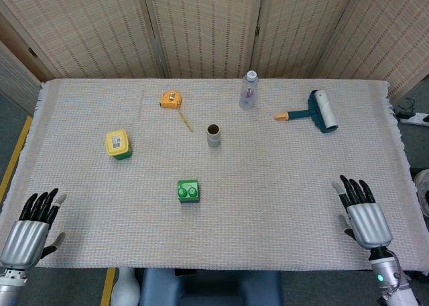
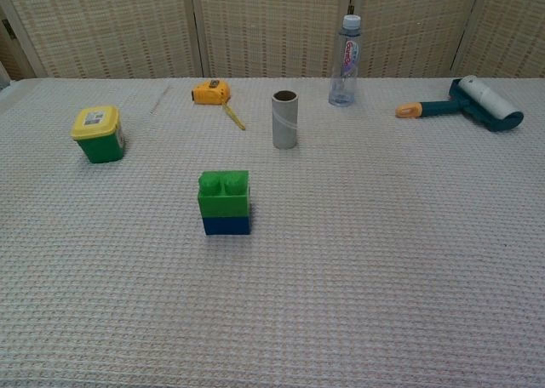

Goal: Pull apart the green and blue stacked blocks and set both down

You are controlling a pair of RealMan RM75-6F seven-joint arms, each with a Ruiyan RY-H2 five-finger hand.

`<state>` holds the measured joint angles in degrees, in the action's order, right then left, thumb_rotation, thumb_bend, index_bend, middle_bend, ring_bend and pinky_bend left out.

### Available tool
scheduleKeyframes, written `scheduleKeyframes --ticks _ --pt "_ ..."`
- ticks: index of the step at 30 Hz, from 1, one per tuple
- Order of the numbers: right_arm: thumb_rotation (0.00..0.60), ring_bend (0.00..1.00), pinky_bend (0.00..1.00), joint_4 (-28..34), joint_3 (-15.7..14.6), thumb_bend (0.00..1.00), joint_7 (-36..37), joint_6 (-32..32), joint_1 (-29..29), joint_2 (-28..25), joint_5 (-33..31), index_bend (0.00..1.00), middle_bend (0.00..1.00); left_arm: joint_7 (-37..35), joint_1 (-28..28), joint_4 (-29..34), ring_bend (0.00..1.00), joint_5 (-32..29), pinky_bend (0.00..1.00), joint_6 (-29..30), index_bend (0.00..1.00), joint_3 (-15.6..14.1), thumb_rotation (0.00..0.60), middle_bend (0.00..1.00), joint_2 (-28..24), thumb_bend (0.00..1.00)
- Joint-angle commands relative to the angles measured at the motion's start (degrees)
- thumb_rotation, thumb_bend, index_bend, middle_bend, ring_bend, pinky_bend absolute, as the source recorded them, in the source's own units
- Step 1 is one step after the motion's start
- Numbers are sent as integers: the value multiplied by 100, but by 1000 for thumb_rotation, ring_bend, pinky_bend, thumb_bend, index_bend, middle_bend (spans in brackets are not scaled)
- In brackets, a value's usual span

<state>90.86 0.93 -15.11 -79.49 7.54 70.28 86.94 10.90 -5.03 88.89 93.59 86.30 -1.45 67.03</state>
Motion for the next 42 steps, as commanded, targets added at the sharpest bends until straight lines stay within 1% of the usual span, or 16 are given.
scheduleKeyframes --ticks 1,4,8,10,12,13,15,17,20,23,24,29,33,35,38,42 --pt "600 0 0 31 -27 485 -2 -34 -35 -21 9 0 0 -93 -44 25 0 111 0 -62 0 -67 600 0 -6 319" --pt "600 0 0 52 -75 485 -23 -108 -69 -38 104 0 0 -304 -129 -32 0 313 0 -151 0 -164 600 0 22 267" --pt "600 0 0 132 -124 485 94 -236 -126 -99 236 0 0 -631 -227 -141 0 579 0 -170 0 -257 600 11 160 254" --pt "600 0 0 148 -111 485 135 -278 -150 -111 221 0 0 -931 -312 -199 39 723 19 -213 0 -315 600 78 221 253" --pt "600 0 0 145 -74 485 134 -265 -153 -118 148 0 0 -1547 -464 -280 100 828 70 -410 0 -430 600 163 269 252" --pt "600 0 0 137 -53 485 110 -258 -154 -108 102 0 0 -1839 -532 -288 110 842 88 -512 0 -476 600 181 281 250" --pt "600 0 0 136 -32 484 46 -225 -138 -68 64 0 0 -2354 -682 -286 95 869 66 -655 0 -501 600 186 350 240" --pt "600 0 0 155 -52 485 28 -212 -115 -22 135 0 0 -2495 -734 -208 86 826 12 -647 0 -431 600 228 478 218" --pt "600 0 0 151 -136 485 -48 -205 -82 108 345 0 0 -2079 -780 67 96 675 0 -667 0 -223 600 304 885 198" --pt "600 0 0 105 -216 485 -188 -175 -52 219 517 0 0 -1636 -919 322 94 480 0 -918 0 -50 600 307 1171 198" --pt "600 0 0 88 -246 485 -189 -144 -34 255 568 0 0 -1409 -1000 352 92 363 0 -1029 0 72 600 307 1311 198" --pt "600 0 0 84 -270 485 52 -20 34 218 584 0 0 -844 -1440 125 88 -31 0 -1445 0 579 600 309 1926 225" --pt "600 0 0 78 -208 484 189 -13 43 164 481 0 0 -741 -1721 -102 74 -385 0 -1706 0 874 600 309 2342 226" --pt "600 0 0 44 -168 484 247 -17 51 155 437 0 0 -614 -1817 -119 57 -663 0 -1841 0 1010 600 305 2547 224" --pt "600 0 0 -12 -117 485 418 76 91 120 316 0 0 -194 -2023 -91 33 -1084 0 -2095 0 1186 600 289 2869 223" --pt "600 0 0 27 -134 484 645 249 162 5 268 0 0 269 -2249 -192 23 -1457 0 -2277 0 1336 600 280 3193 222"
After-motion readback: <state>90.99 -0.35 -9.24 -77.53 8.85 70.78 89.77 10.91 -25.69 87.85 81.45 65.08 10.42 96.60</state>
